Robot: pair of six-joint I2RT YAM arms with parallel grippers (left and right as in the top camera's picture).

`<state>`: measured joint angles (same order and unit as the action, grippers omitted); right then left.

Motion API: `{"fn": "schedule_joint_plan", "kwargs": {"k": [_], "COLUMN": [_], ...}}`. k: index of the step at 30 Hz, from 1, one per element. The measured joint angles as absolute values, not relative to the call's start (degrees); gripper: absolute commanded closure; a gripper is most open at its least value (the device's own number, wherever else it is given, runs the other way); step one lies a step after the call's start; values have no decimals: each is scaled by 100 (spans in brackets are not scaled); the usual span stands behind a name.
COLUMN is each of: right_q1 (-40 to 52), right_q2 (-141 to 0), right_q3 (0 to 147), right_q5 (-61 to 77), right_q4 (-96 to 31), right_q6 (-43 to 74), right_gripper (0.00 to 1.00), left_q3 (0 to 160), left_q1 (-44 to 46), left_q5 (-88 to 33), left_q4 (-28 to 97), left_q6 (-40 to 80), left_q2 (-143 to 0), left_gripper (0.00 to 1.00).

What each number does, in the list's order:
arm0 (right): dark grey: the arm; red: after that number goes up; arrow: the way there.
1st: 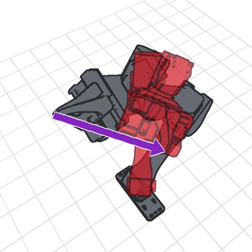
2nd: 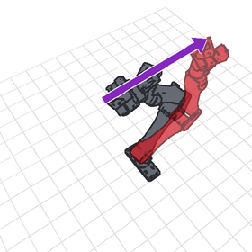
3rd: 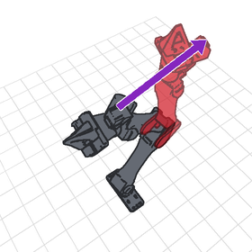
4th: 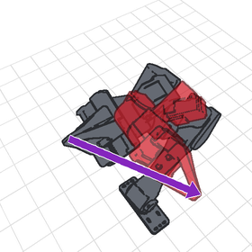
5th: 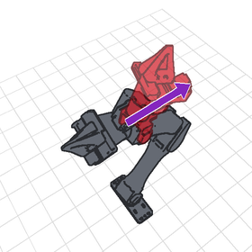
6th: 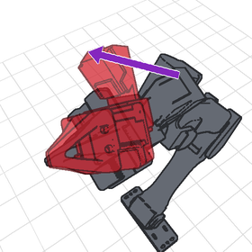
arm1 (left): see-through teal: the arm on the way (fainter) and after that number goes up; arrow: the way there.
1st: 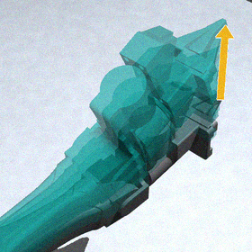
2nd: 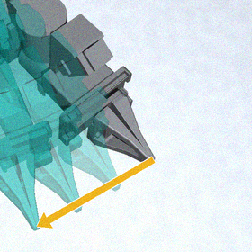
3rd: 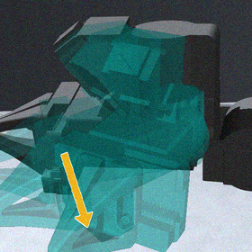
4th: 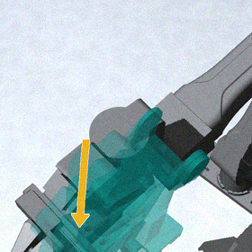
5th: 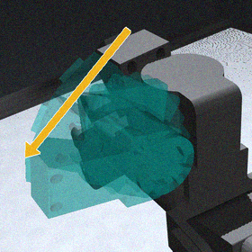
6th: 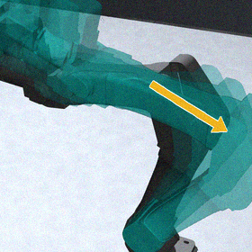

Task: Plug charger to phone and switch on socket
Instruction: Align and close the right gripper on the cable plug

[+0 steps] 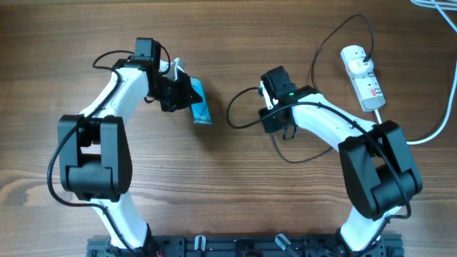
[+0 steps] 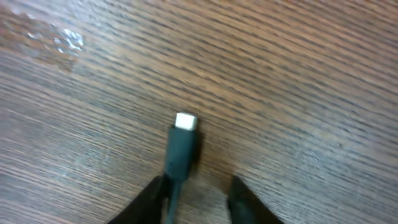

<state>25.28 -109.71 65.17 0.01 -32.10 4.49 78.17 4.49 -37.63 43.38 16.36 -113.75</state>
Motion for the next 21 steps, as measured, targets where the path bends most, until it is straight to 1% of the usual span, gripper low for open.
{"fn": "schedule_joint_plan", "kwargs": {"k": [1,4,9,10,12,15,16,17,18,20,21], "right_q1": [2528,2528,2528,2530,2539,2630,2633,2633,2630,2630,2633], "right_q2": [-10973,-10980,-10982,-10982,-10982,-10993,-10997,-11000,-11004,-11017,-11021], "right_q3": [6517,6517,6501,6501,6495,6486,6484,6484,6484,6484,6482], "right_q5": [62,165,169,165,239,167,165,161,137,34,-19], "right_q4": [-3205,-3173,-3118,-3109,-2998,-2775,-2755,-2749,-2720,-2683,-2665], "right_q6": [460,620,1039,1107,1256,1282,1282,1280,1284,1328,1369], "right_gripper": [78,96,96,74,64,64,66,71,73,72,65], "left_q3": [7817,7817,7817,7817,7817,7817,7817,7817,7817,7815,7817], "left_q1": [449,449,449,449,449,449,449,449,449,449,449], "left_q5": [-3763,-3763,-3763,-3763,-3763,-3763,-3763,-3763,-3763,-3763,-3763], "left_q4": [4340,4340,4340,4340,4340,4340,4340,4340,4340,4335,4335], "left_q6": [1636,1636,1636,1636,1636,1636,1636,1636,1636,1636,1636], "left_q2": [-11375,-11375,-11375,-11375,-11375,-11375,-11375,-11375,-11375,-11375,-11375], "left_gripper": [93,93,94,94,94,94,94,94,94,94,94]}}
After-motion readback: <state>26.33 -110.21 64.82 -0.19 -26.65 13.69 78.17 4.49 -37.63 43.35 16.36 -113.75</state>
